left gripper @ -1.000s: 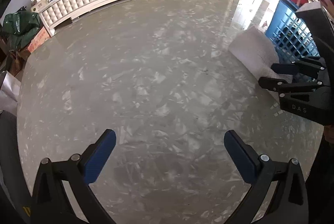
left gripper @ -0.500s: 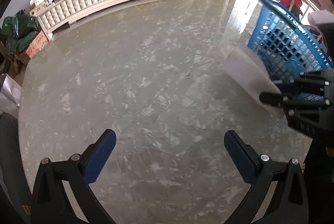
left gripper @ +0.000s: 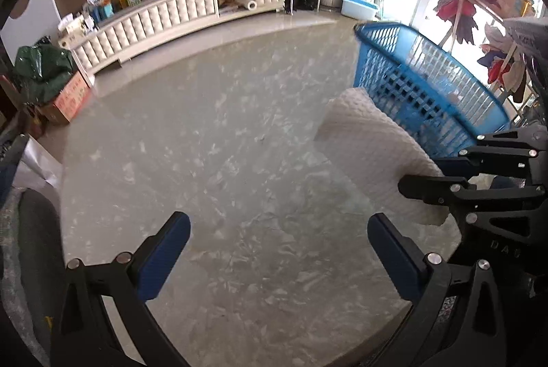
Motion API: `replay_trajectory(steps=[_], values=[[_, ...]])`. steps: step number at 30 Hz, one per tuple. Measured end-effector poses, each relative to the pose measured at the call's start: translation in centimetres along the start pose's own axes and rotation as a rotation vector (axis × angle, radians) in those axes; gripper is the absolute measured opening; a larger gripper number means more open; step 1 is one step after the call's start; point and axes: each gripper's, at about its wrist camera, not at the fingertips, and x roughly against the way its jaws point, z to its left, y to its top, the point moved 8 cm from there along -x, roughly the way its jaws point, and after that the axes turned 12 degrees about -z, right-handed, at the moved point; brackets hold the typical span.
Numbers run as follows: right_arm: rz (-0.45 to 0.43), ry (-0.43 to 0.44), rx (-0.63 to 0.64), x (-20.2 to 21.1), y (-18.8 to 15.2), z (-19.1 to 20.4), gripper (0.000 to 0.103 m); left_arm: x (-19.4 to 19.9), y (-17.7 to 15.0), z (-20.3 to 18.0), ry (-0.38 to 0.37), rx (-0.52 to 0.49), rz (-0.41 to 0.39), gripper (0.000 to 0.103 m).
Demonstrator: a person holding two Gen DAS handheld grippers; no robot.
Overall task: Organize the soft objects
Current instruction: 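Grasp the white quilted pillow with the right tool and lift it, then carry the pillow into the basket and open the right tool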
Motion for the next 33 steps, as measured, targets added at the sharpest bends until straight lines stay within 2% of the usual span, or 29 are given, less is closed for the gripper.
replay_trajectory(steps=[8,15,23,33], values=[[-0.131,0.028,-0.015,5.7,2.3,-2.1,0.014,4.0,3.7,-2.0,0.013,0.027,-0.068,0.103],[-0.205,-0.005,-0.039,8.3,3.5,-5.5,0.014,4.4,7.6,-5.4,-0.01,-0.011,-0.123,0.103],[-0.274,-0.094,-0.091,9.4,4.2,-9.9,0.015,2.5,10.7,-9.4,-0.054,-0.075,-0.133,0.103],[-0.245,-0.177,-0.147,8.1,3.0,-12.9,0.015,-1.6,13.3,-11.8,-0.099,-0.089,-0.122,0.103]])
